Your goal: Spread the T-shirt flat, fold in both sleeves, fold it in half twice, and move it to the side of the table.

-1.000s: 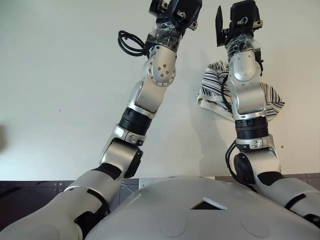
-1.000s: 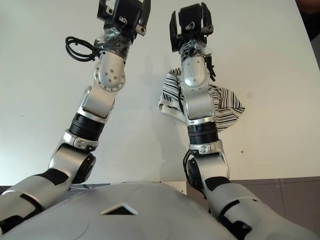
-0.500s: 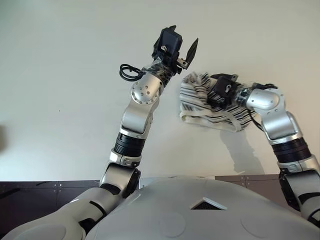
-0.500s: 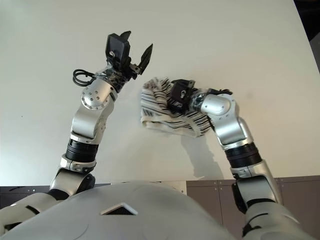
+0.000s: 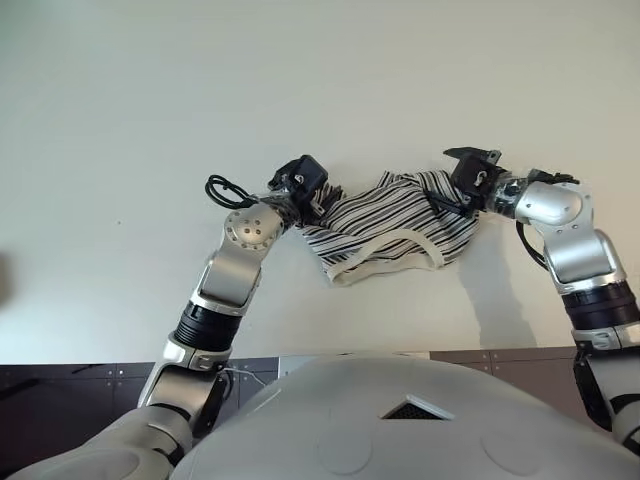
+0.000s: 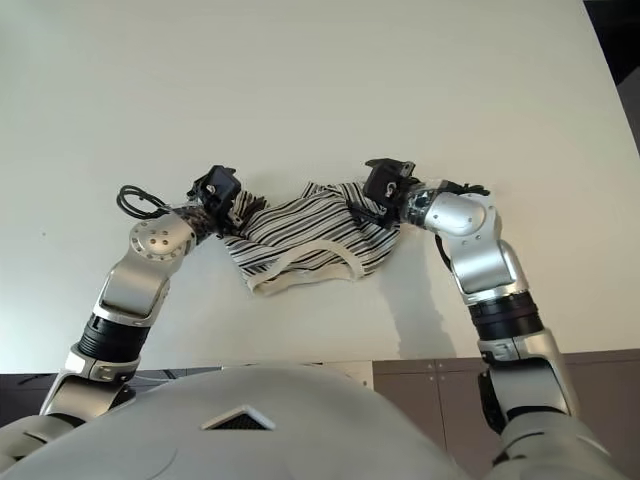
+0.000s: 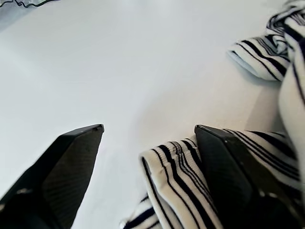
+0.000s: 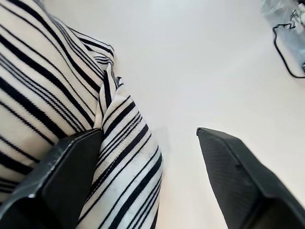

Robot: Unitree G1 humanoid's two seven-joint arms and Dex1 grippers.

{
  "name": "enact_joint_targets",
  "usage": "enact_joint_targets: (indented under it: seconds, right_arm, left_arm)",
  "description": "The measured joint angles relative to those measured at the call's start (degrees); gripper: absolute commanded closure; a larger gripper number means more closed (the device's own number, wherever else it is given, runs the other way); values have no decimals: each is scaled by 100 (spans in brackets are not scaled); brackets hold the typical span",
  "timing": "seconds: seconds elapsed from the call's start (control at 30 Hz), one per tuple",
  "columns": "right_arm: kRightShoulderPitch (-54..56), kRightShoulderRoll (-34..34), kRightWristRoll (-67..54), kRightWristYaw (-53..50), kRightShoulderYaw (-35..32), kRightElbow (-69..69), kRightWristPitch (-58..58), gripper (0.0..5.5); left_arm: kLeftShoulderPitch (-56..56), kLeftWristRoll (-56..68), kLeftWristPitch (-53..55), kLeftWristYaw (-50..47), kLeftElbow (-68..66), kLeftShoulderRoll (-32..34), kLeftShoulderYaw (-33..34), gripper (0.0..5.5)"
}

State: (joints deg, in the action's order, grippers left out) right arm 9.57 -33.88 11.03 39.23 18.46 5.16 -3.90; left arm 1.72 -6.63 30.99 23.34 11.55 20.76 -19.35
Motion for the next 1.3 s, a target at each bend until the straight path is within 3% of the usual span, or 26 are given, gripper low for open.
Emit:
enact_joint_targets:
  seconds: [0.2, 0.33, 0.5, 0.6, 0.73, 0.83, 0.97, 1.13, 1.23, 1.3]
  right_arm:
    - [414, 22, 443, -1056, -136, 811, 93, 186]
    - [593, 556, 3, -1893, -1027, 1407, -740, 186]
    - [239, 1471, -575, -2423, -1459, 439, -855, 186]
    - [424, 1638, -1226, -2297, -1846, -531, -1078, 186]
    - [221, 1293, -1444, -1324, -1409, -1044, -1248, 186]
    - [-440, 567, -1044, -475, -731, -940, -1002, 186]
    - [-763, -74, -675, 11, -481, -892, -402, 186]
    - [-317, 650, -784, -320, -401, -1409, -394, 186]
    - [-16, 873, -617, -220, 19, -1389, -351, 186]
    - [246, 1098, -58, -355, 568, -626, -152, 186]
  left_arm:
    - [5, -398, -8, -471, -341, 623, 616, 194]
    - [-200, -823, -238, -1366, -955, 989, 1416, 194]
    - [-209, -322, -692, -1960, -910, 108, 2019, 194]
    - [105, 265, -944, -1890, -529, -201, 2403, 194]
    - [2, 916, -1110, -457, 223, -275, 1434, 194]
    - [-351, 981, -1124, 379, 440, -35, 608, 194]
    - [-375, 260, -1366, 436, 58, 470, 315, 194]
    - [305, 386, -1725, 73, -644, -50, 551, 194]
    - [301, 399, -1759, 99, -704, -144, 534, 194]
    - [345, 379, -1798, 99, -927, -247, 478, 194]
